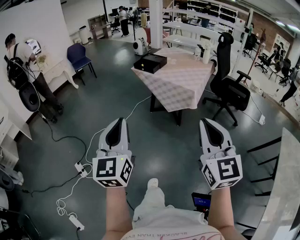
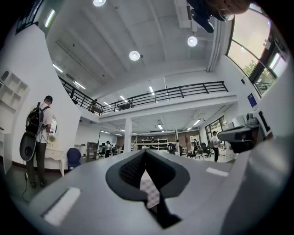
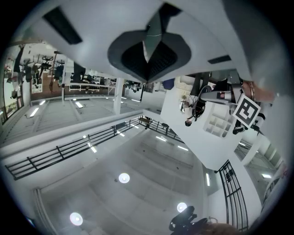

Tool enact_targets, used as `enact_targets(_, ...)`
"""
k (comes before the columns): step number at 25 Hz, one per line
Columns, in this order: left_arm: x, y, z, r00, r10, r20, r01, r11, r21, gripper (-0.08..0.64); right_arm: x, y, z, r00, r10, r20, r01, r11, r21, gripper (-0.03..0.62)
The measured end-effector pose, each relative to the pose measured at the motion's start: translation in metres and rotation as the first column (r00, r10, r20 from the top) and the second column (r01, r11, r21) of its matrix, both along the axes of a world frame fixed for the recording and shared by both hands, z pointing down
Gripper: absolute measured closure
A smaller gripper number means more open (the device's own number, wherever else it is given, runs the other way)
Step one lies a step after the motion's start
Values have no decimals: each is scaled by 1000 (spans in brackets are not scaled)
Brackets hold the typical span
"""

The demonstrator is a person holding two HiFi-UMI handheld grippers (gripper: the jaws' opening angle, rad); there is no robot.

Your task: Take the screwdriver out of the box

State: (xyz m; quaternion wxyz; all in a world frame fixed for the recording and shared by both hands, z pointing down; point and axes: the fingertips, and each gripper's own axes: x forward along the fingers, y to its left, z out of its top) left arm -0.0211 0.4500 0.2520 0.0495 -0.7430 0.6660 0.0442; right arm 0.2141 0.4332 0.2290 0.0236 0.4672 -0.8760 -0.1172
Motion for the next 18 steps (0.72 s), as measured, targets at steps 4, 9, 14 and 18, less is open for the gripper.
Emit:
enact_targets(4,-20,-35,5,1000,-6,-12,6,1000,-3,549,-17,-36,7,1000,0,-1,0,1000,-7,586)
enact_targets(9,-50,-96,5,1000,6,-30,-6,1000,-5,549,-45,-95,4,999,21,25,-21,1000,-13,586)
enact_targets(14,-79,-154,4,998,36,-56,-36,999,0,549,-77,-149,8,999,35,27,-34,999,-29,586)
enact_targets(18,-101,-186,4,997,41,-66,-41,999,1,549,-101,-180,7,999,34,18,-34,999,-27,586)
